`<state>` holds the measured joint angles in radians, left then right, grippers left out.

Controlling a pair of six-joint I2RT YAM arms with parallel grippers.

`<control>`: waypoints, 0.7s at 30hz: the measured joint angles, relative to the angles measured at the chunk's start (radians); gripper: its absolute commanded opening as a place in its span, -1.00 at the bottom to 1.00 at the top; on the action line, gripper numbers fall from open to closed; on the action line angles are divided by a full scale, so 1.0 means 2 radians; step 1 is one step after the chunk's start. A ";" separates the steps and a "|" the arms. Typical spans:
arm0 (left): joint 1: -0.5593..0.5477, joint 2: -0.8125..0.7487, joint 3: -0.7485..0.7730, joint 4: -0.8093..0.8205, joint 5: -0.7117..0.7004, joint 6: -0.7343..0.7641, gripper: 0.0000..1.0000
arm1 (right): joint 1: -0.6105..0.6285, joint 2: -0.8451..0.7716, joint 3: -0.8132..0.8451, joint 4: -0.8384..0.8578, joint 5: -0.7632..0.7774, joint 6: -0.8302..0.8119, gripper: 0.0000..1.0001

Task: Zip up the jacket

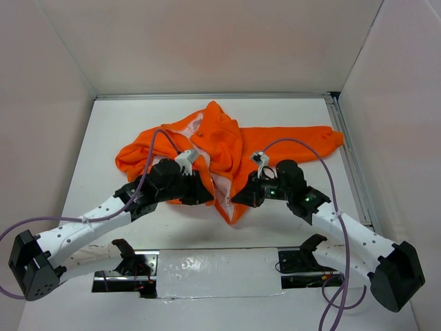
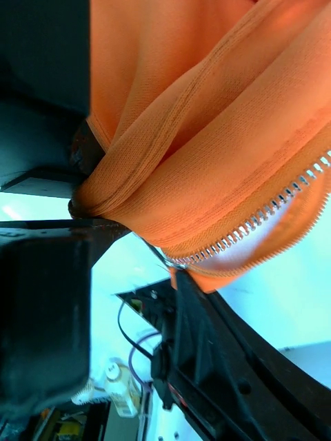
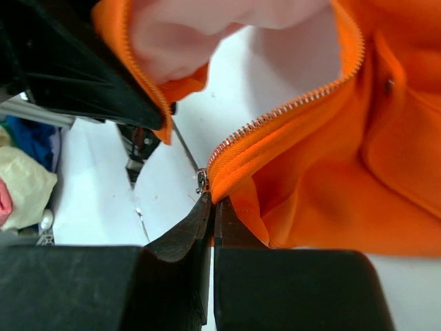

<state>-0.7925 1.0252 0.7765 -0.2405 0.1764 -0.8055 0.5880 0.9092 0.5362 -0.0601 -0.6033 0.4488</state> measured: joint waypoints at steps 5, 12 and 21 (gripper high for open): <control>0.000 -0.001 -0.003 0.035 -0.001 -0.007 -1.00 | 0.011 0.017 0.000 0.041 -0.016 0.004 -1.00; 0.000 -0.001 -0.006 0.063 -0.010 -0.020 -1.00 | 0.018 0.027 0.000 0.062 -0.018 0.020 -1.00; 0.000 -0.001 -0.006 0.071 -0.019 -0.040 -1.00 | 0.034 0.021 0.000 0.090 -0.002 0.039 -1.00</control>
<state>-0.7925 1.0241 0.7650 -0.0986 0.1387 -0.8848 0.6552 0.9516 0.5354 0.1204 -0.6071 0.5266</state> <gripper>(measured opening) 0.248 0.022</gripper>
